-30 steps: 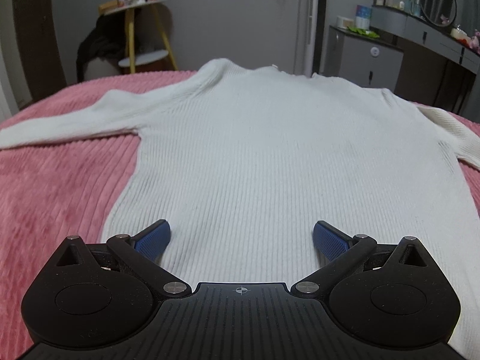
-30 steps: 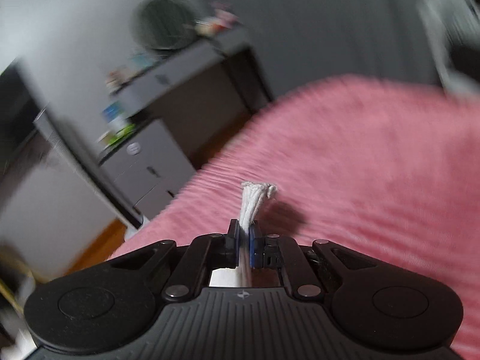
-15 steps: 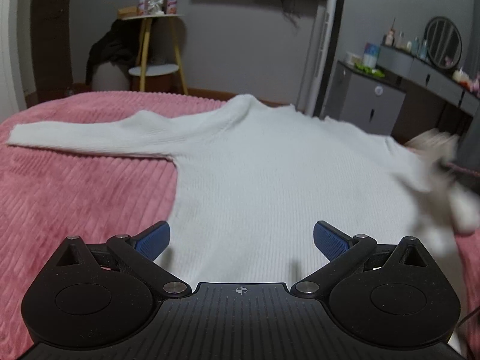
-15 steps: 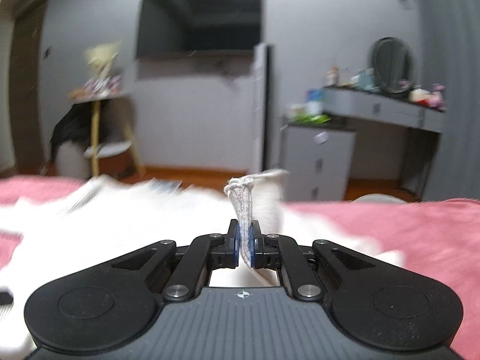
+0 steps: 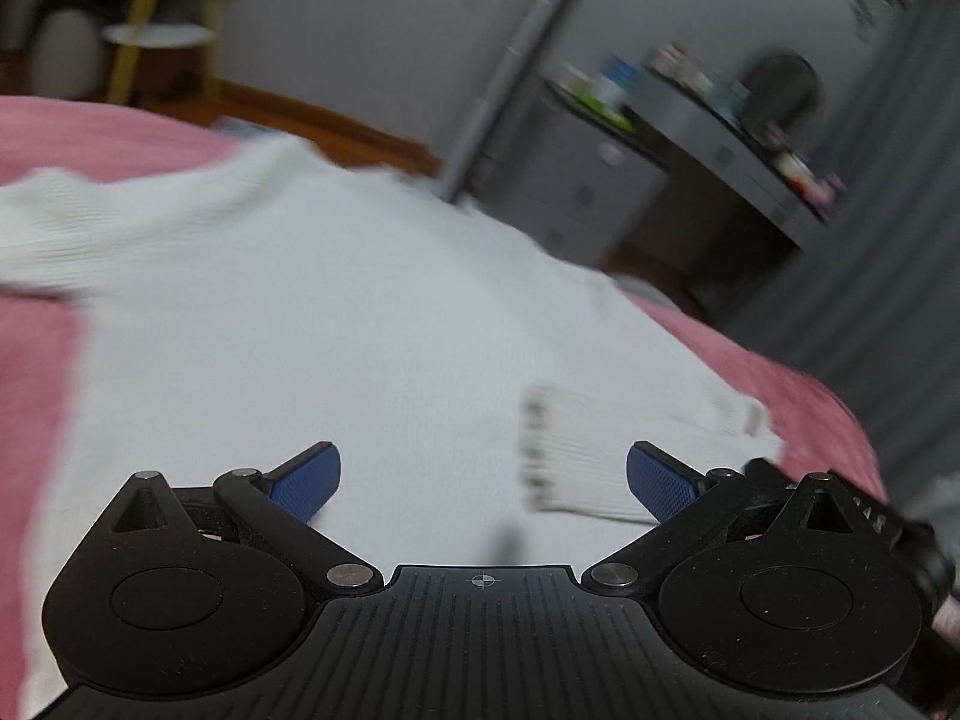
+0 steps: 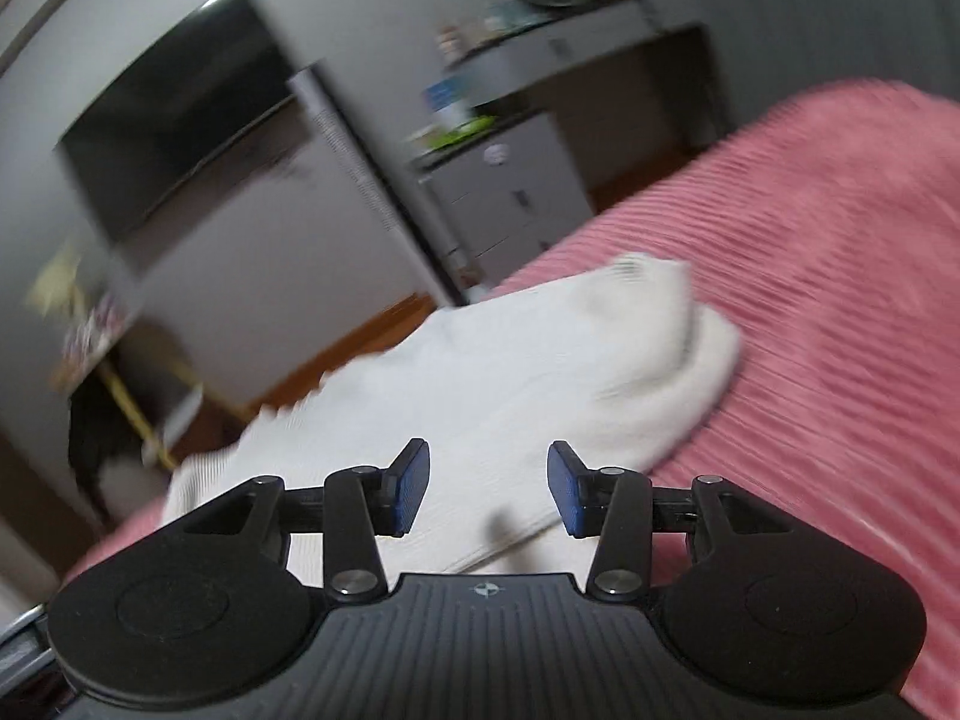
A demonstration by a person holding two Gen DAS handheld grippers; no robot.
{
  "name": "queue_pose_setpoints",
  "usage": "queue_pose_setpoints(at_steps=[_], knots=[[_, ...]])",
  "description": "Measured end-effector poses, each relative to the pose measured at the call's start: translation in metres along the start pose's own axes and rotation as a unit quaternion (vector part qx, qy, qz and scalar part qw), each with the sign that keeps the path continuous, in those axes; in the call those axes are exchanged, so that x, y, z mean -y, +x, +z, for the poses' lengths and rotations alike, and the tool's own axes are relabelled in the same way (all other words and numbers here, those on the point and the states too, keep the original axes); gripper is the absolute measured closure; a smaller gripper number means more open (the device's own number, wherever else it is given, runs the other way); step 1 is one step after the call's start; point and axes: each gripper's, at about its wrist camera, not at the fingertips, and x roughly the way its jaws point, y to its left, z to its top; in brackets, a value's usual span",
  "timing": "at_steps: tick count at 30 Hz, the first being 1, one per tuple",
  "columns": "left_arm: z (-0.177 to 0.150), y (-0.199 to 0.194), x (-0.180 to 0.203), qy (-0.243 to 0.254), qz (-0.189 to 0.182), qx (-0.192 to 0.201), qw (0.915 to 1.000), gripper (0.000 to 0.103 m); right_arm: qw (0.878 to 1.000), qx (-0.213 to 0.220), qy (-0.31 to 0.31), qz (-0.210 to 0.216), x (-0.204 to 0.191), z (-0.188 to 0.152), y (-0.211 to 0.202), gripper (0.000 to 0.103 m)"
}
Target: Fold small clothes
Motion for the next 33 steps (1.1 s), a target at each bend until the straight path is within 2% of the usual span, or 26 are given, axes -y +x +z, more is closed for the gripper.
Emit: queue_pose_setpoints(at_steps=[4,5,6,8,10,13,15,19,22,24,26,30,33], knots=[[0.008,0.046,0.018,0.006,-0.021,-0.043,0.9988,0.001,1.000,0.008,-0.005,0.002,0.015,-0.008,-0.002,0.060],[0.009,0.054,0.019,0.000,-0.024,-0.050,0.9985,0.009,1.000,0.004,-0.011,0.000,0.018,-0.009,0.003,0.060],[0.011,0.060,0.019,-0.005,-0.027,-0.056,0.9981,0.023,1.000,0.002,-0.011,0.002,0.022,-0.010,0.005,0.060],[0.013,0.074,0.019,-0.013,-0.030,-0.070,0.9970,0.038,1.000,-0.004,0.008,0.007,0.032,-0.006,0.015,0.061],[0.015,0.083,0.017,-0.029,-0.045,-0.088,0.9947,0.042,0.999,-0.007,0.032,0.014,0.045,-0.004,0.018,0.061],[0.015,0.096,0.014,-0.047,-0.068,-0.105,0.9911,0.054,0.999,-0.006,0.045,0.012,0.054,-0.004,0.023,0.063],[0.015,0.103,0.012,-0.051,-0.073,-0.113,0.9896,0.076,0.999,-0.007,0.052,0.013,0.058,-0.003,0.026,0.063],[0.018,0.098,0.011,-0.061,-0.090,-0.111,0.9879,0.088,0.998,-0.005,0.061,0.011,0.061,-0.003,0.027,0.063],[0.029,0.075,0.019,-0.035,-0.095,-0.075,0.9920,0.089,0.998,0.000,0.064,0.013,0.062,-0.002,0.026,0.060],[0.040,0.052,0.021,-0.001,-0.081,-0.039,0.9959,0.089,0.998,0.006,0.064,0.015,0.062,-0.002,0.025,0.048],[0.050,0.030,0.016,0.030,-0.056,-0.001,0.9980,0.089,0.998,0.016,0.062,0.019,0.061,-0.002,0.022,0.032],[0.057,-0.003,-0.013,0.059,0.022,0.061,0.9961,0.089,0.997,0.019,0.064,0.031,0.059,-0.003,0.023,0.029],[0.048,-0.003,-0.047,0.031,0.064,0.042,0.9966,0.089,0.996,0.006,0.076,0.054,0.059,-0.007,0.030,0.035]])
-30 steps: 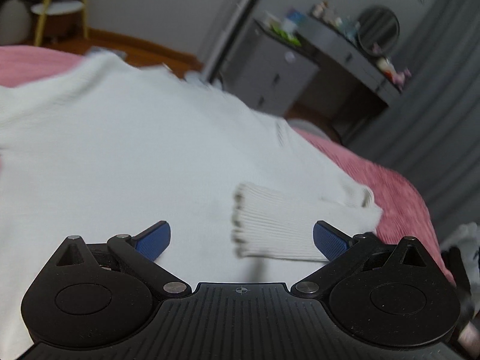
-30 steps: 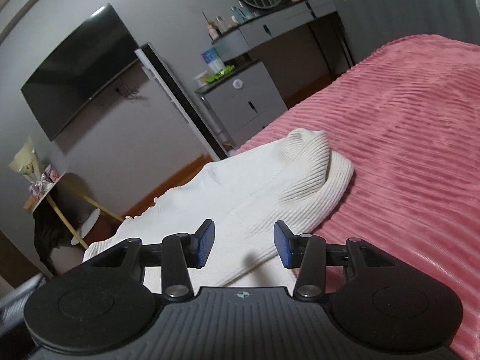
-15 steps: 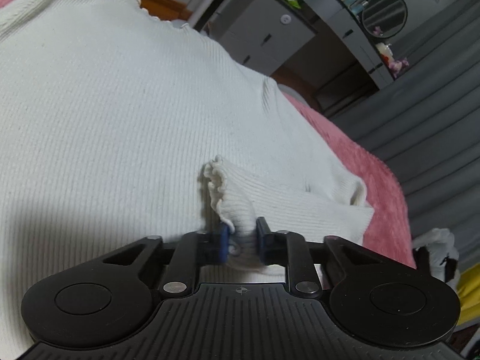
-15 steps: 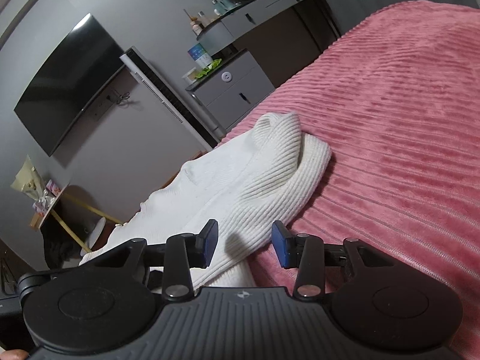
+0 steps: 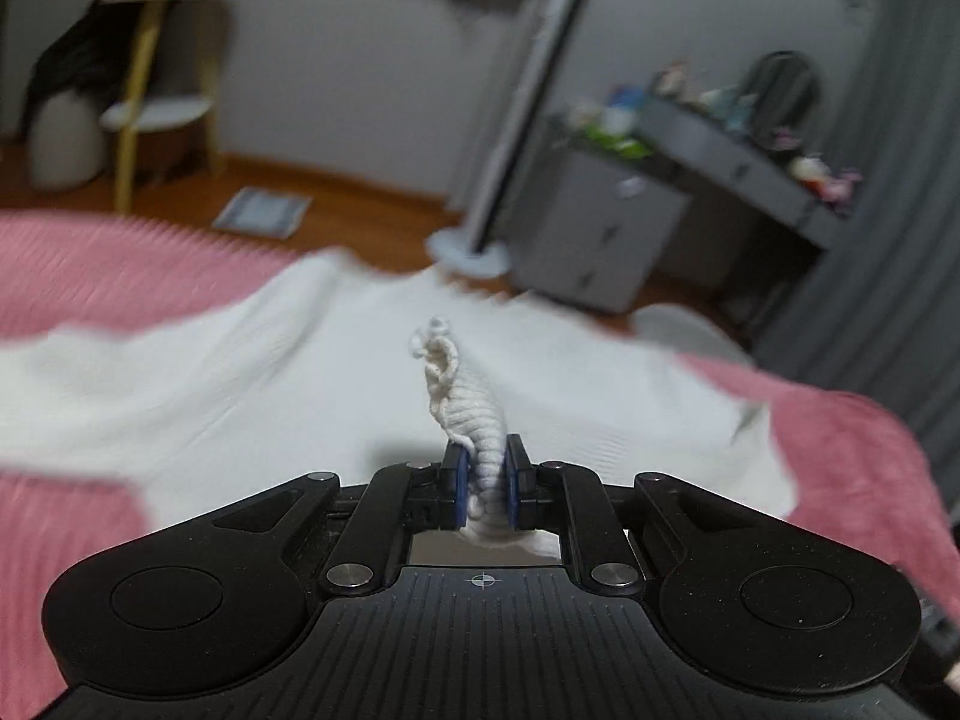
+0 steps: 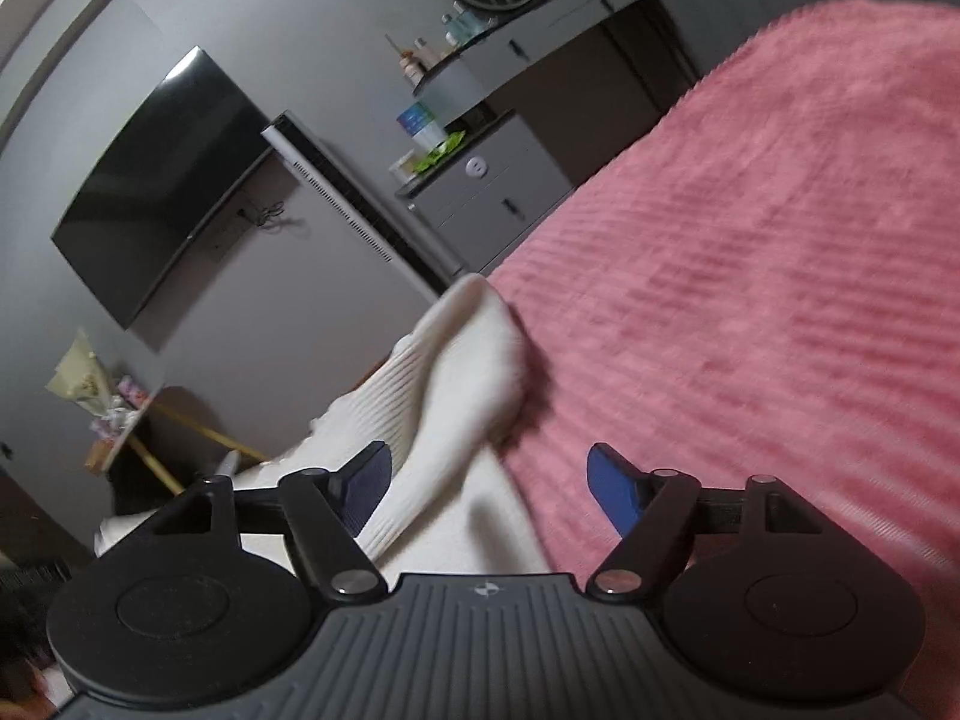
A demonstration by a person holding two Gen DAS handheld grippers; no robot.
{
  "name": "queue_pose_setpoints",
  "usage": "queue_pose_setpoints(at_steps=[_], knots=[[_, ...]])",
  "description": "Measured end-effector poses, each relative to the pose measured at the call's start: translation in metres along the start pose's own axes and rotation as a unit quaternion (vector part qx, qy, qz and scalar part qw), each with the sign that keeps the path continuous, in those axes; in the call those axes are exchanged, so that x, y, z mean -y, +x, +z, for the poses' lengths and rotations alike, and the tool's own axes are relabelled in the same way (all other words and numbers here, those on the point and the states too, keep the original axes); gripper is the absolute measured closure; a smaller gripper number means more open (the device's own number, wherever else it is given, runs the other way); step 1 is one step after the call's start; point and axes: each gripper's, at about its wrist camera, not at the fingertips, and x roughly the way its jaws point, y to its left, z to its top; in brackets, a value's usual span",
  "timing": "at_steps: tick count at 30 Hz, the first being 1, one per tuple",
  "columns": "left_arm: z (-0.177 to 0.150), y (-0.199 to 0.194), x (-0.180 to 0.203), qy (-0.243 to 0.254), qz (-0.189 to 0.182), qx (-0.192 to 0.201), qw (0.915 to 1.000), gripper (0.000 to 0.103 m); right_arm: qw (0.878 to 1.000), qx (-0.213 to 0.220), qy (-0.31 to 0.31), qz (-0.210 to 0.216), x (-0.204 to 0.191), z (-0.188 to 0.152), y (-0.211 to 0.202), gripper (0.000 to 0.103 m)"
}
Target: Fold small clothes
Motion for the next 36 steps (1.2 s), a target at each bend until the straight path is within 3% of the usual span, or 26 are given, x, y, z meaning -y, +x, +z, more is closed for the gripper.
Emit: queue_pose_setpoints(at_steps=[2,4,9,13,15,17,21,26,29,32,36], knots=[[-0.009,0.009,-0.018,-0.018,0.033,-0.021,0.9991,0.088,1.000,-0.011,0.009,0.015,0.001,-0.003,0.006,0.050],[-0.016,0.016,-0.025,-0.024,0.050,-0.031,0.9980,0.084,1.000,-0.020,0.010,0.022,0.002,-0.005,0.012,0.056],[-0.017,0.015,-0.034,-0.035,0.039,-0.025,0.9983,0.052,0.999,-0.018,-0.003,0.027,0.000,-0.006,0.019,0.062],[-0.017,0.028,-0.045,-0.070,0.024,-0.035,0.9966,0.058,1.000,-0.015,0.001,0.026,-0.001,-0.008,0.021,0.067],[-0.017,0.031,-0.049,-0.087,0.020,-0.041,0.9951,0.079,1.000,-0.009,-0.002,0.025,-0.001,-0.007,0.020,0.071],[-0.017,0.029,-0.048,-0.082,0.013,-0.036,0.9959,0.085,1.000,0.001,-0.012,0.025,-0.003,-0.006,0.018,0.079],[-0.008,0.025,-0.036,-0.048,0.006,-0.020,0.9987,0.089,0.999,0.001,-0.035,0.038,-0.012,-0.007,0.019,0.085],[0.016,0.019,-0.022,0.028,0.029,0.032,0.9987,0.089,0.998,-0.015,-0.041,0.044,-0.016,-0.012,0.023,0.085],[0.024,0.018,-0.023,0.043,0.047,0.053,0.9966,0.089,0.998,-0.013,-0.046,0.044,-0.018,-0.014,0.023,0.085],[0.020,0.030,-0.035,0.036,0.074,0.041,0.9958,0.086,0.998,-0.021,-0.049,0.043,-0.020,-0.017,0.025,0.084],[0.006,0.042,-0.054,0.008,0.086,0.001,0.9963,0.067,0.997,-0.032,-0.057,0.039,-0.021,-0.021,0.029,0.084]])
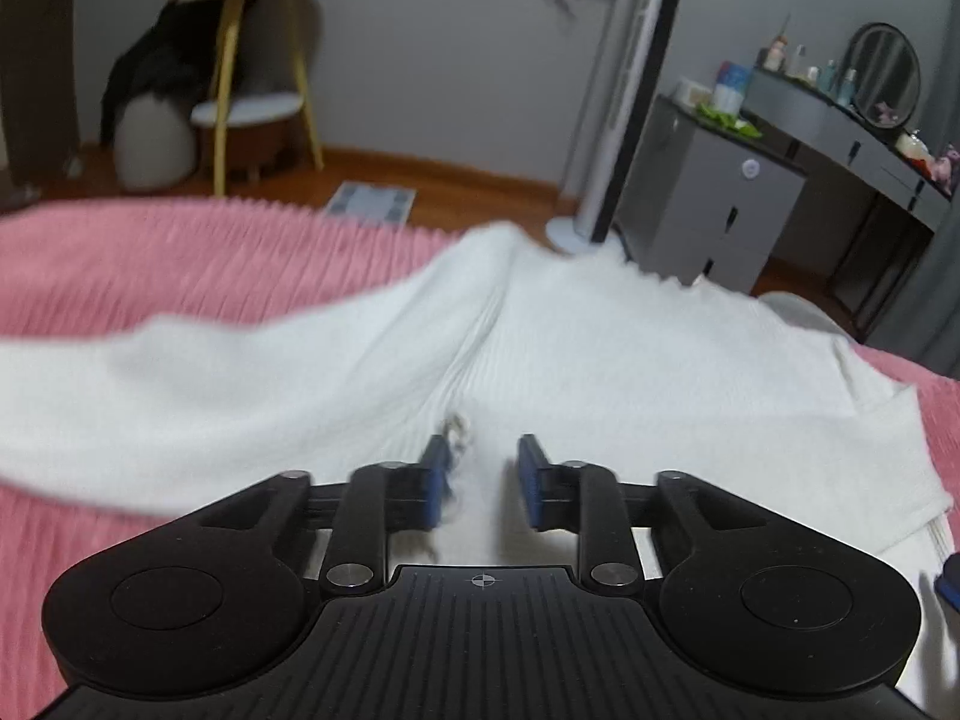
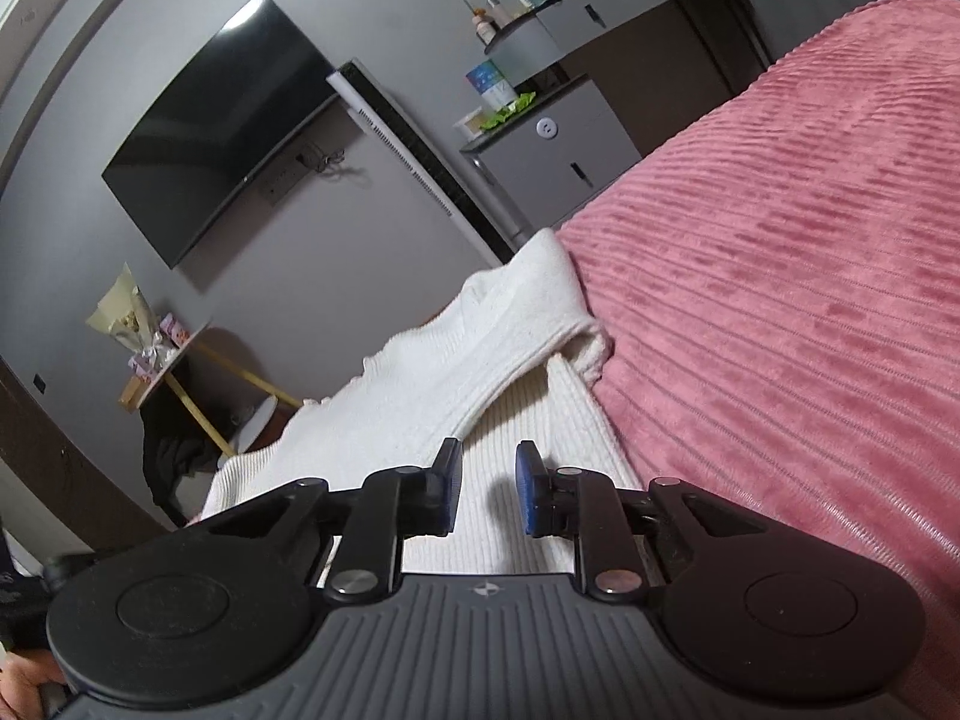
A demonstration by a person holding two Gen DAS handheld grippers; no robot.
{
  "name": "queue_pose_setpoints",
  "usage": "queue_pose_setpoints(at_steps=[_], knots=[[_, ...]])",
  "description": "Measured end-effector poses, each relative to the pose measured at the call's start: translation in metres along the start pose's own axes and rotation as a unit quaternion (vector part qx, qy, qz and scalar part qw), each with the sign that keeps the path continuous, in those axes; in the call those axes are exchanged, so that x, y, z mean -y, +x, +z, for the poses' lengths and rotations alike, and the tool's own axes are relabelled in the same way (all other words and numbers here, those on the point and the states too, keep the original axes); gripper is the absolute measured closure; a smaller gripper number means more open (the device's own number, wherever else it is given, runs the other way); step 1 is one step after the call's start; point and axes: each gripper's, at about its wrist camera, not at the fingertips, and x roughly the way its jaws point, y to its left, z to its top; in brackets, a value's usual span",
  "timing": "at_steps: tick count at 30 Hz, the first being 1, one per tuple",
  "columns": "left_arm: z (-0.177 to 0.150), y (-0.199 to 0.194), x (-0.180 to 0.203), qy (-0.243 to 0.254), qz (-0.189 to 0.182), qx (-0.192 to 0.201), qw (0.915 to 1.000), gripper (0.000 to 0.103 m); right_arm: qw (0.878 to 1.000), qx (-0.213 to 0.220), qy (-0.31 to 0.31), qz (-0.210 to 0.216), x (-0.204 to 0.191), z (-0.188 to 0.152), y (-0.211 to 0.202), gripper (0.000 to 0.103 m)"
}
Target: Fold small clothes
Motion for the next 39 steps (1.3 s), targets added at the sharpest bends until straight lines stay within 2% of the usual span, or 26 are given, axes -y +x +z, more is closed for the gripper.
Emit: queue_pose_setpoints(at_steps=[2,5,7,9,13,16,20,23,26,28,31,34,37,39], knots=[[-0.004,-0.004,-0.007,-0.020,-0.012,0.000,0.9997,0.059,1.000,-0.002,-0.002,0.000,0.000,0.000,0.001,0.084],[-0.005,-0.017,-0.025,-0.060,-0.032,0.011,0.9976,0.053,1.000,-0.003,-0.004,-0.002,0.000,0.000,0.001,0.084],[-0.005,-0.026,-0.041,-0.090,-0.035,0.017,0.9951,0.049,1.000,-0.004,-0.007,-0.003,0.000,-0.001,0.002,0.084],[-0.006,-0.034,-0.055,-0.115,-0.037,0.019,0.9925,0.041,1.000,-0.004,-0.011,-0.006,-0.001,-0.002,0.002,0.084],[-0.008,-0.045,-0.074,-0.126,-0.022,0.022,0.9915,0.034,1.000,-0.004,-0.025,-0.014,-0.007,-0.004,0.002,0.084],[-0.011,-0.056,-0.096,-0.156,-0.004,0.037,0.9871,0.022,0.999,-0.002,-0.043,-0.021,-0.011,-0.006,0.001,0.083],[-0.014,-0.069,-0.144,-0.238,0.037,0.069,0.9681,0.021,0.998,-0.003,-0.053,-0.024,-0.013,-0.010,0.001,0.070],[-0.017,-0.078,-0.184,-0.280,0.079,0.090,0.9524,0.021,0.997,0.001,-0.068,-0.023,-0.017,-0.014,0.001,0.061],[-0.021,-0.085,-0.224,-0.319,0.122,0.110,0.9334,0.021,0.996,0.003,-0.088,-0.026,-0.022,-0.019,0.003,0.052],[-0.024,-0.089,-0.250,-0.349,0.137,0.118,0.9193,0.022,0.994,0.005,-0.103,-0.027,-0.026,-0.023,0.004,0.048],[-0.028,-0.090,-0.284,-0.393,0.142,0.135,0.8985,0.026,0.992,0.006,-0.119,-0.032,-0.028,-0.028,0.006,0.045],[-0.028,-0.089,-0.310,-0.425,0.127,0.152,0.8831,0.030,0.992,0.009,-0.121,-0.031,-0.028,-0.029,0.006,0.044],[-0.027,-0.087,-0.328,-0.446,0.119,0.173,0.8697,0.032,0.993,0.010,-0.115,-0.027,-0.025,-0.030,0.006,0.044],[-0.027,-0.085,-0.334,-0.457,0.109,0.182,0.8641,0.032,0.993,0.011,-0.113,-0.025,-0.024,-0.031,0.006,0.044]])
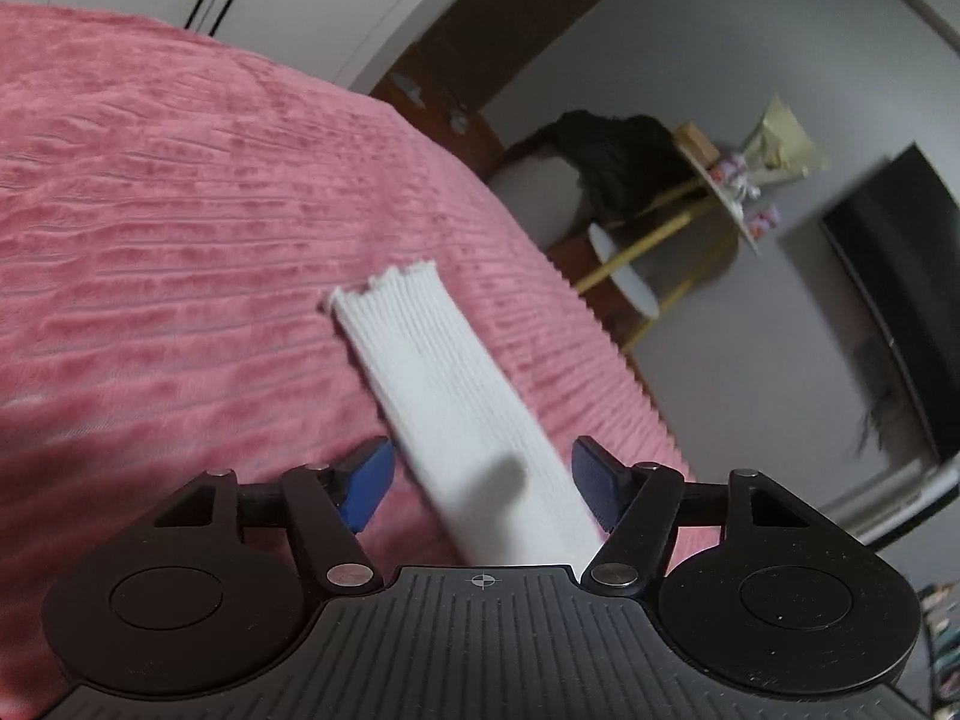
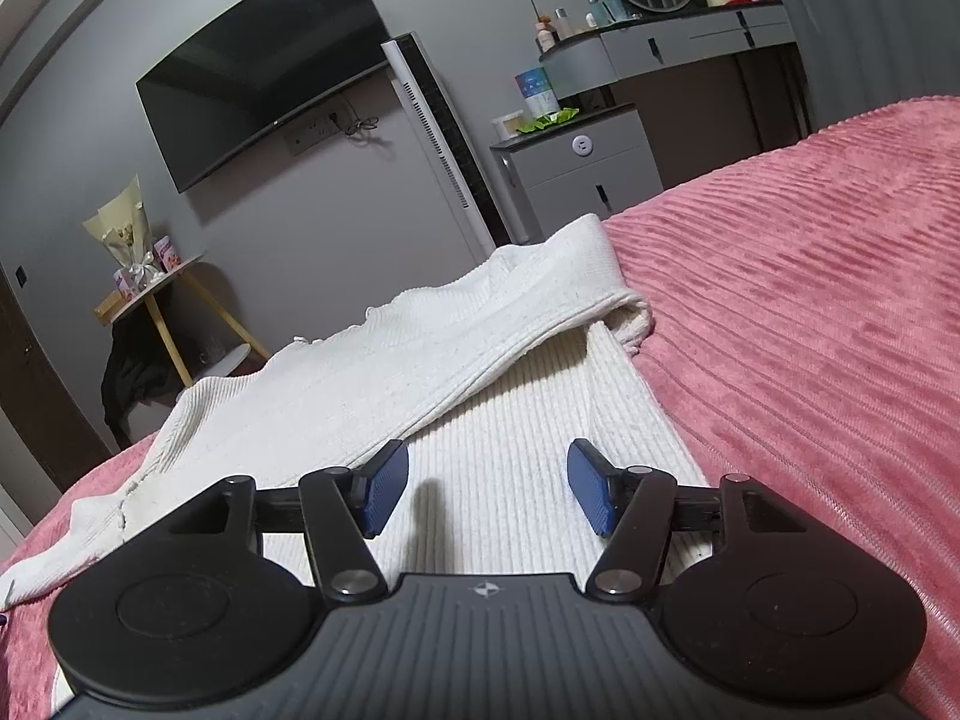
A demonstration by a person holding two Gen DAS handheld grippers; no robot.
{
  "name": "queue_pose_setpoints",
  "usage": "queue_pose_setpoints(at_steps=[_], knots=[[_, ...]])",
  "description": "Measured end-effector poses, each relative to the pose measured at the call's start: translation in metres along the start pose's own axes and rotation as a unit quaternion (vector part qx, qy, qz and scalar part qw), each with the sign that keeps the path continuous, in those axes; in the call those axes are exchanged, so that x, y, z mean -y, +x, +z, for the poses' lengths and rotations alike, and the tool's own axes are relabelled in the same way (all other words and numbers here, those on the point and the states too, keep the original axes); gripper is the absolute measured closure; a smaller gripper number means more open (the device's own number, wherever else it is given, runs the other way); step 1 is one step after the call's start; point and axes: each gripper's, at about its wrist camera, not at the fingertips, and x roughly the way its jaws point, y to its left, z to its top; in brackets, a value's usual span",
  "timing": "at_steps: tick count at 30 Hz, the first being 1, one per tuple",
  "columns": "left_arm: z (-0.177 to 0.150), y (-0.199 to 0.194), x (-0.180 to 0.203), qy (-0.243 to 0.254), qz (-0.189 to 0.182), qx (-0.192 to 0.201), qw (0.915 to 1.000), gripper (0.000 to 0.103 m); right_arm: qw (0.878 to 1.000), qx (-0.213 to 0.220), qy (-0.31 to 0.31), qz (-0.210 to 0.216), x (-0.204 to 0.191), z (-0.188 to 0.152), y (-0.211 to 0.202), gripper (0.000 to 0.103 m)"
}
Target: Fold small clothes
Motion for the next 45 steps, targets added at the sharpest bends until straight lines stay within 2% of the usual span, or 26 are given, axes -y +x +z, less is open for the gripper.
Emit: queue_pose_setpoints(at_steps=[2,5,7,8,9,11,14,17,19,20,22,24,26,28,29,31,32,33,35,37,38,40,41,43,44,45], knots=[[0.006,0.006,-0.009,-0.016,-0.017,0.002,0.9997,0.032,1.000,0.001,-0.003,0.000,-0.001,-0.001,0.001,0.042],[0.009,0.012,-0.023,-0.075,-0.025,0.001,0.9969,0.037,1.000,0.001,-0.013,-0.004,-0.004,-0.003,0.003,0.040],[0.011,0.014,-0.026,-0.091,-0.025,0.000,0.9955,0.047,1.000,0.002,-0.013,-0.003,-0.004,-0.003,0.003,0.040],[0.013,0.015,-0.023,-0.082,-0.021,-0.005,0.9964,0.061,1.000,0.003,-0.011,-0.001,-0.003,-0.003,0.002,0.040],[0.016,0.015,-0.019,-0.065,-0.018,-0.010,0.9977,0.080,1.000,0.004,-0.008,0.000,-0.002,-0.004,0.002,0.040],[0.021,0.013,-0.010,-0.029,-0.019,-0.016,0.9993,0.092,1.000,0.005,-0.005,0.003,-0.001,-0.004,0.001,0.040],[0.024,0.000,0.005,0.001,-0.029,-0.012,0.9995,0.094,1.000,0.006,-0.005,0.003,-0.001,-0.004,0.001,0.040],[0.015,-0.024,0.046,0.084,-0.062,-0.006,0.9946,0.094,1.000,0.007,-0.002,0.005,0.000,-0.004,0.001,0.040],[-0.003,-0.045,0.082,0.145,-0.103,-0.018,0.9839,0.094,1.000,0.007,0.000,0.006,0.000,-0.004,0.001,0.040],[-0.015,-0.055,0.102,0.178,-0.124,-0.029,0.9758,0.094,1.000,0.007,0.000,0.006,0.000,-0.004,0.001,0.040],[-0.048,-0.078,0.141,0.250,-0.163,-0.043,0.9534,0.094,1.000,0.008,0.000,0.006,0.000,-0.004,0.001,0.040],[-0.088,-0.097,0.176,0.324,-0.190,-0.051,0.9254,0.094,1.000,0.008,0.000,0.006,0.000,-0.004,0.001,0.040],[-0.132,-0.111,0.202,0.377,-0.210,-0.056,0.9003,0.094,1.000,0.008,0.001,0.007,0.000,-0.004,0.001,0.040],[-0.176,-0.119,0.220,0.409,-0.227,-0.062,0.8820,0.094,1.000,0.008,0.001,0.007,0.000,-0.004,0.001,0.040],[-0.196,-0.119,0.225,0.418,-0.230,-0.073,0.8760,0.093,1.000,0.009,0.002,0.008,0.000,-0.005,0.001,0.040],[-0.236,-0.120,0.228,0.431,-0.225,-0.098,0.8682,0.085,1.000,0.009,0.006,0.011,0.002,-0.004,0.001,0.040],[-0.252,-0.119,0.228,0.438,-0.221,-0.114,0.8638,0.065,1.000,0.010,0.008,0.013,0.003,-0.004,0.001,0.040],[-0.263,-0.121,0.222,0.441,-0.212,-0.120,0.8640,0.046,1.000,0.010,0.010,0.015,0.003,-0.004,0.000,0.040],[-0.276,-0.134,0.207,0.429,-0.191,-0.122,0.8746,0.035,1.000,0.011,0.016,0.020,0.006,-0.004,0.001,0.040],[-0.275,-0.146,0.185,0.411,-0.165,-0.120,0.8884,0.031,0.999,0.010,0.020,0.023,0.008,-0.004,0.001,0.040],[-0.275,-0.156,0.172,0.403,-0.143,-0.113,0.8966,0.027,1.000,0.009,0.019,0.022,0.007,-0.004,0.001,0.040],[-0.277,-0.174,0.145,0.387,-0.102,-0.096,0.9111,0.024,1.000,0.004,0.008,0.013,0.002,-0.002,0.002,0.040],[-0.275,-0.176,0.133,0.386,-0.086,-0.086,0.9146,0.023,1.000,0.000,-0.001,0.007,-0.001,0.000,0.002,0.040],[-0.267,-0.167,0.120,0.407,-0.071,-0.075,0.9077,0.022,1.000,-0.006,-0.007,0.000,-0.009,0.005,-0.004,0.045],[-0.265,-0.160,0.117,0.414,-0.058,-0.068,0.9058,0.023,1.000,-0.012,0.005,0.014,-0.012,0.009,-0.008,0.049],[-0.262,-0.153,0.112,0.412,-0.049,-0.065,0.9076,0.023,0.999,-0.019,0.019,0.037,-0.016,0.013,-0.011,0.052]])
